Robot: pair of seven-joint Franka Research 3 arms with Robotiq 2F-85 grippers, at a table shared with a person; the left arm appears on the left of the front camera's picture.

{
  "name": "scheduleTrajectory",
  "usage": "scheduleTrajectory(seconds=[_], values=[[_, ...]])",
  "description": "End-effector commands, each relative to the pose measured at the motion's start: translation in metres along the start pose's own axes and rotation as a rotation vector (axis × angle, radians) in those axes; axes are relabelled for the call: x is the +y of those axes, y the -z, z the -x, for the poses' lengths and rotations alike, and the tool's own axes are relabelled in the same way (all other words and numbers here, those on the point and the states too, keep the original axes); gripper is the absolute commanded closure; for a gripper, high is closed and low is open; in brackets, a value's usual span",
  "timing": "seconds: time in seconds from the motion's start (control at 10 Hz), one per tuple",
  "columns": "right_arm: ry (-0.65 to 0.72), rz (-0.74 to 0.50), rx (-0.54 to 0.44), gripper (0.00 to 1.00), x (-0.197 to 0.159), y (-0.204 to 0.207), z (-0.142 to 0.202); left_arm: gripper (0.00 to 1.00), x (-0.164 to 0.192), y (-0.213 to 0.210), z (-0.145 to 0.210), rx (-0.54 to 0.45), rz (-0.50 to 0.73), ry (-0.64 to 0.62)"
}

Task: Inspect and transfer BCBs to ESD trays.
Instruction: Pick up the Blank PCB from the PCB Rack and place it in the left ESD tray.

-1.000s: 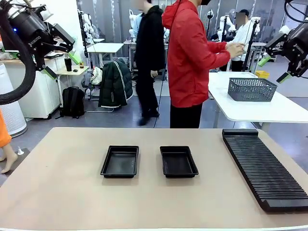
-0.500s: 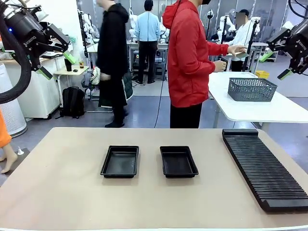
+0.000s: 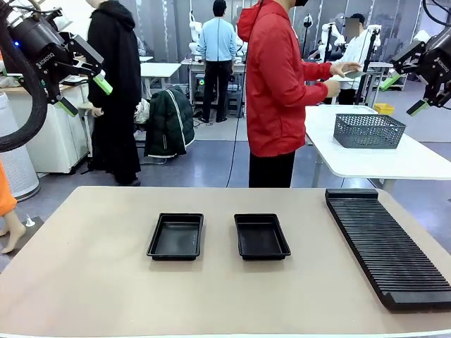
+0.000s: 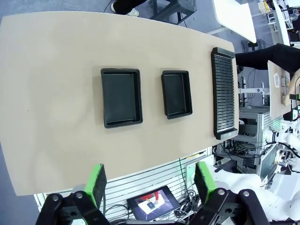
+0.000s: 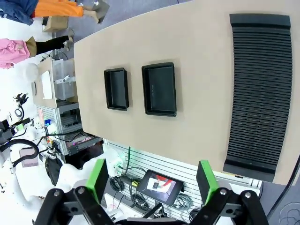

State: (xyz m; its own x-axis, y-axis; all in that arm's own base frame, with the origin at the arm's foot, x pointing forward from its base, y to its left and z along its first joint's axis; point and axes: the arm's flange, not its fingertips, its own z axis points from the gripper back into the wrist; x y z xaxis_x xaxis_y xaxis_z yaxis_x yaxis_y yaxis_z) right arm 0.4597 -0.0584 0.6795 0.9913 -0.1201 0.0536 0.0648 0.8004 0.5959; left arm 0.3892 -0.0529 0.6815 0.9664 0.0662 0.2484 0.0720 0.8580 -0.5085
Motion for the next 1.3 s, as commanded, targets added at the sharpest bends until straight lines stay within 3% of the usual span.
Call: scheduleTrajectory(seconds=[0.0,1.2], values=[[0.003,0.013,-0.007,0.0,0.001,-0.014,-0.006,0.0,-0.004,-0.011,0.001,0.008,-0.031,-0.002],[0.015,0.073,-0.102,0.0,0.0,-0.065,-0.012,0.0,-0.009,-0.038,-0.006,0.077,-0.124,-0.01]])
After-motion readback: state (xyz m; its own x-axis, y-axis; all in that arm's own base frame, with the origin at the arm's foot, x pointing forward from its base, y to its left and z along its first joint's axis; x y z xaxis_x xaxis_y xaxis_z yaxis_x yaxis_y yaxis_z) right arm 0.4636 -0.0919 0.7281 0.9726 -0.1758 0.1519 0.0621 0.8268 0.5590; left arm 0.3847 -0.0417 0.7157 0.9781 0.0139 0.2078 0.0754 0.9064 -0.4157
